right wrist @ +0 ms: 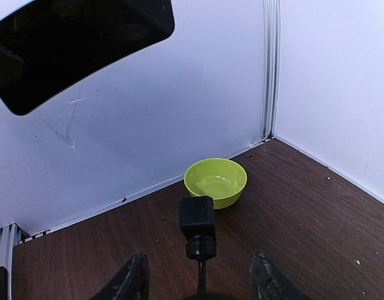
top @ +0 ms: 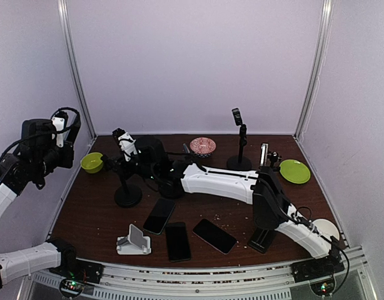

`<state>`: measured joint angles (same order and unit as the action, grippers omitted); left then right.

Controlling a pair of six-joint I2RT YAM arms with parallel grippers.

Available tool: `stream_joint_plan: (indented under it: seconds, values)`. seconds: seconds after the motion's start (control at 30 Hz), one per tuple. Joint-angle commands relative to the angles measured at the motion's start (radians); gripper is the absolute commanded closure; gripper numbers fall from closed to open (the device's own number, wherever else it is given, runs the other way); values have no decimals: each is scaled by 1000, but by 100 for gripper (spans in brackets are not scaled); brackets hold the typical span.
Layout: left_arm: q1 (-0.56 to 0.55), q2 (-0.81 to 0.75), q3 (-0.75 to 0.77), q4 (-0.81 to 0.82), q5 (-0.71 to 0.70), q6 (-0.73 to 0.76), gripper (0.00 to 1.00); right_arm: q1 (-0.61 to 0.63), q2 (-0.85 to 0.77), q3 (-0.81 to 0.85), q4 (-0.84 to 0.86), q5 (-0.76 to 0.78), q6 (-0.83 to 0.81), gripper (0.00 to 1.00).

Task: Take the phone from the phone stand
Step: Place the phone stand at the center of the board.

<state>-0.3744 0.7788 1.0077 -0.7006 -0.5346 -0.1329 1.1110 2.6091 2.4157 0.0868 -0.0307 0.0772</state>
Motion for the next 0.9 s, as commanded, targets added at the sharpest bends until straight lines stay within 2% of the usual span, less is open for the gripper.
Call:
stream_joint_plan:
  seconds: [0.0, 0.23, 0.5, 0.57, 0.87]
  values:
    - [8, -16, 8, 101, -6, -11, 100, 4, -51, -13, 25, -11, -8, 43]
    - [7, -15, 9, 102, -10, -11, 100, 6, -149, -72, 24, -11, -26, 35]
    - [9, -26, 12, 105, 22, -10, 100, 7, -313, -189, 6, -1, -75, 32]
    - [7, -22, 21, 105, 49, -18, 100, 6, -382, -270, 19, 11, -105, 31]
    - [-16, 22, 57, 137, 287, -41, 100, 1, -738, -741, 72, 252, -255, 25]
